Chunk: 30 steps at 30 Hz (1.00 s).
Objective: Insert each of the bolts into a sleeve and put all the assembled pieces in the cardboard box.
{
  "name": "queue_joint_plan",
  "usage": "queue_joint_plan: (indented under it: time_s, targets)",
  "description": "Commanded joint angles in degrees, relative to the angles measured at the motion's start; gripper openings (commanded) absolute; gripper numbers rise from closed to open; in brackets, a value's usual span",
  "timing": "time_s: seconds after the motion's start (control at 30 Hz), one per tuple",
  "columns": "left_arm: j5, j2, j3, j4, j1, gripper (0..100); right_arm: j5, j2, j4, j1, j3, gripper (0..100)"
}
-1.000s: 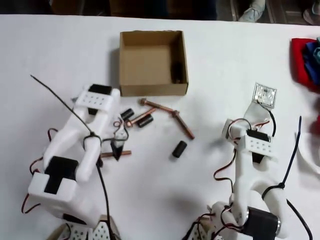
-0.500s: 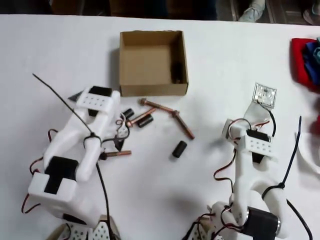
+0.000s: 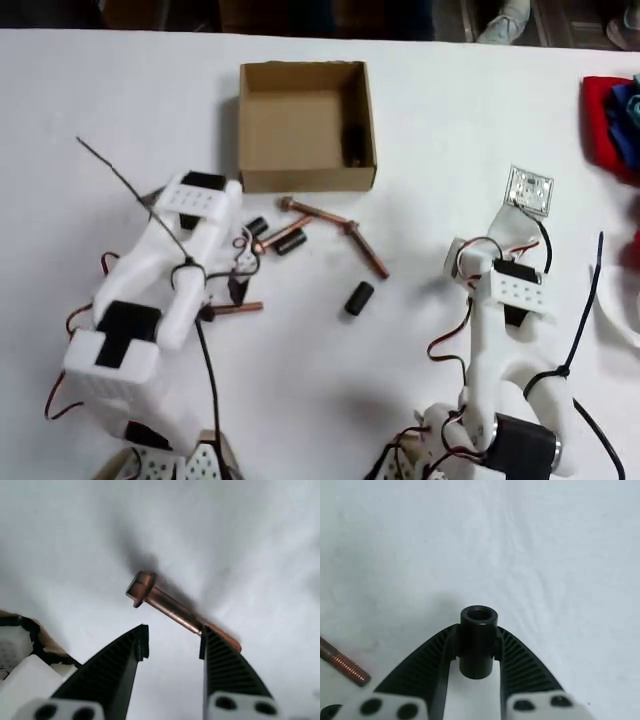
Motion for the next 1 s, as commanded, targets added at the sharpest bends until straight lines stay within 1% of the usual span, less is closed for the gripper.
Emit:
queue_joint_plan:
  time_s: [0.0, 0.27, 0.33, 0.4, 0.47, 0.57, 0.6, 0.73, 0.97]
  targets:
    - [0.4, 8.0, -3.3, 1.4, -0.4, 19, -0.5, -0.6, -0.1, 0.1, -3.1, 2.1]
    - [0.3, 24.1, -18.0, 14.4, -1.6, 19, -0.5, -0.6, -0.1, 0.2, -3.1, 2.1]
    - [0.2, 27.5, -20.9, 15.3, -1.7, 19, -0.5, -0.6, -0.1, 0.1, -3.1, 2.1]
    - [-3.3, 29.7, -23.0, 15.5, -1.5, 19, -0.5, -0.6, -0.1, 0.1, -3.1, 2.1]
    - [-10.5, 28.7, -24.4, 15.5, -1.5, 19, -0.5, -0.6, -0.1, 0.1, -3.1, 2.1]
    - [-25.3, 26.6, -26.7, 15.4, -1.4, 19, -0.5, -0.6, -0.1, 0.2, -3.1, 2.1]
    - [-28.5, 25.8, -27.4, 15.4, -1.1, 19, -0.5, -0.6, -0.1, 0.3, -3.1, 2.1]
    - [-29.6, 20.7, -28.8, 15.4, -1.1, 19, -0.5, -0.6, -0.1, 0.5, -3.1, 2.1]
    - [-29.9, 9.8, -26.6, 15.4, -1.3, 19, -0.5, -0.6, -0.1, 0.5, -3.1, 2.1]
